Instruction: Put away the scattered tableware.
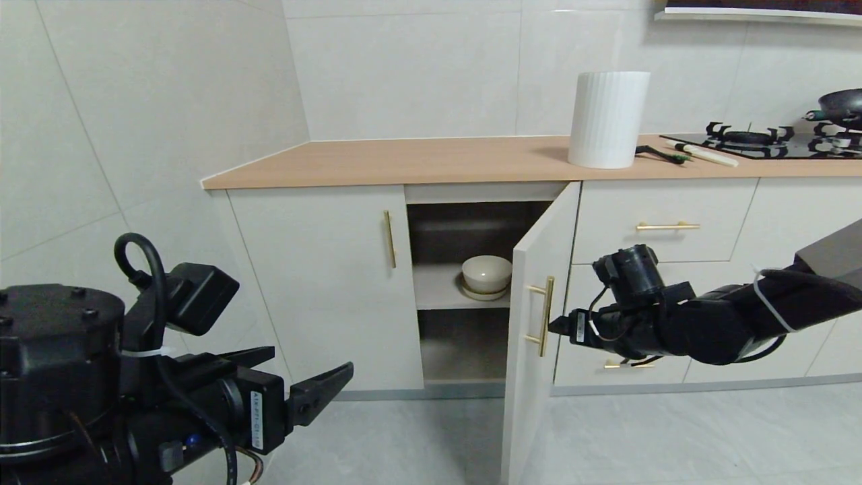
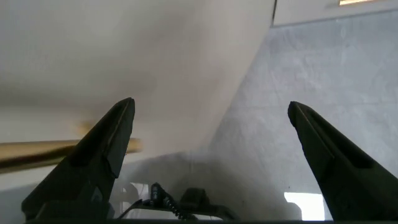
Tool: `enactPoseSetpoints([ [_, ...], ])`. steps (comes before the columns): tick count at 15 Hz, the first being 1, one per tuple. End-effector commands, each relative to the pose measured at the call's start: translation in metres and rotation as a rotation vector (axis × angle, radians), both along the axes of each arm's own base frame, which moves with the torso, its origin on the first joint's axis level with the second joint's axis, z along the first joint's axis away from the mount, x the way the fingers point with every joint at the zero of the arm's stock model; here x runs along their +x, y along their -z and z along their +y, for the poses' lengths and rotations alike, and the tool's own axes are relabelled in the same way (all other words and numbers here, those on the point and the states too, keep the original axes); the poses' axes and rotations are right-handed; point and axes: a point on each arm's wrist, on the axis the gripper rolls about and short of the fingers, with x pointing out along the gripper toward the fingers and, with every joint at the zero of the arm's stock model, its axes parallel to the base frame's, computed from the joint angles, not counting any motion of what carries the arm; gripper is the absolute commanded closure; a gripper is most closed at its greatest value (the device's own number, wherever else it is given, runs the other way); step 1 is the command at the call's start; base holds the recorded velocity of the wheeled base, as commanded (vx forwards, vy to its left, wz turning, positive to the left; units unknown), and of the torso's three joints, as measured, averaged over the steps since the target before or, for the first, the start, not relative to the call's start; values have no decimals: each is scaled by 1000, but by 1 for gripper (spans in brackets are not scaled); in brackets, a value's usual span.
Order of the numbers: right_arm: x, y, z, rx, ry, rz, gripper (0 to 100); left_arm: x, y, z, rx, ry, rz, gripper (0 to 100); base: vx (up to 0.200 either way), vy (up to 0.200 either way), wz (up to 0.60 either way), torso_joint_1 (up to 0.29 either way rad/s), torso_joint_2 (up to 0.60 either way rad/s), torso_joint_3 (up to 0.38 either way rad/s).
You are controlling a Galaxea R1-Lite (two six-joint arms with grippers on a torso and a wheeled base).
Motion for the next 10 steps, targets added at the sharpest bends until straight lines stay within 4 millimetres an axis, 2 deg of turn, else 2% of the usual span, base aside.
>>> enactPoseSetpoints([
  [1,3,15,7,-14,-12,32,0,0,3,0,8,4,11,0,0,0,0,0,0,0],
  [10,3,20,11,-15,-21,43,0,1,8,0,63,4,17,0,0,0,0,0,0,0],
])
